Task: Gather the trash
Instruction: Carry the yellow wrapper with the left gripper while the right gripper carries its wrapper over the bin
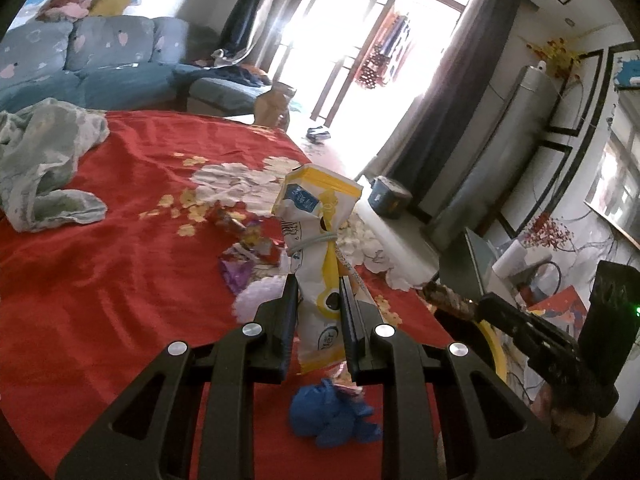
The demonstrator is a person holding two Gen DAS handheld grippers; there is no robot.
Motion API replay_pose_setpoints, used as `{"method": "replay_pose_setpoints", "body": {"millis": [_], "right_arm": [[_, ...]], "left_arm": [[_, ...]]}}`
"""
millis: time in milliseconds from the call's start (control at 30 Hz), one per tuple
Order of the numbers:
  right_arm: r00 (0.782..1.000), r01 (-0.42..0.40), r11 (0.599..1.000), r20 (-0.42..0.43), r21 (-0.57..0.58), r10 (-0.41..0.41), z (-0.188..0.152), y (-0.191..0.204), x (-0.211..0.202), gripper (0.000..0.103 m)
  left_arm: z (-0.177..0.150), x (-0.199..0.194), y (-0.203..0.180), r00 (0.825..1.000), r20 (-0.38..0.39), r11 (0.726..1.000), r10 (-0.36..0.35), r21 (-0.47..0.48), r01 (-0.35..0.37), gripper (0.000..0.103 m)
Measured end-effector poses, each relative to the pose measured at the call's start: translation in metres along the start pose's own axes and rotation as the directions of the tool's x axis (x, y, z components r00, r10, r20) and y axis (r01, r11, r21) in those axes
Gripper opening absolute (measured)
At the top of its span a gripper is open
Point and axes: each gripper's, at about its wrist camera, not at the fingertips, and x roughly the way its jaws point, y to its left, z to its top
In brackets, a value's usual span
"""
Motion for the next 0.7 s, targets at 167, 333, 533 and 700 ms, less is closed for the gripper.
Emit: {"method": "replay_pose_setpoints", "body": {"millis": [167,333,533,700], "right_arm": [[0.999,0.034,0.999,0.021,0.04,-0.035,0.003,-0.017,-0.007,0.001],[0.996,0.069,0.994,0.043,0.083,-0.073,0.006,-0.037,-0.015,0.001],[0.991,0.105,0.986,0.066,0.132,-0.115,0.005,-0.058,-0.025,0.001],[0.985,0.137,0.974,0.081,0.181,-0.154,0.004,-0.077,-0.035,0.001]], "left_arm": [[-0.002,0.01,-0.014,1.0,-0.017,0.999,-0.024,0.026,0.024,0.02],[-0.003,0.017,-0.027,0.999,-0.029,0.997,-0.041,0.057,0.042,0.02],[-0.005,0.026,-0.046,0.997,-0.046,0.993,-0.066,0.091,0.07,0.02],[-0.006,0.034,-0.062,0.994,-0.061,0.988,-0.086,0.119,0.093,0.02]]}}
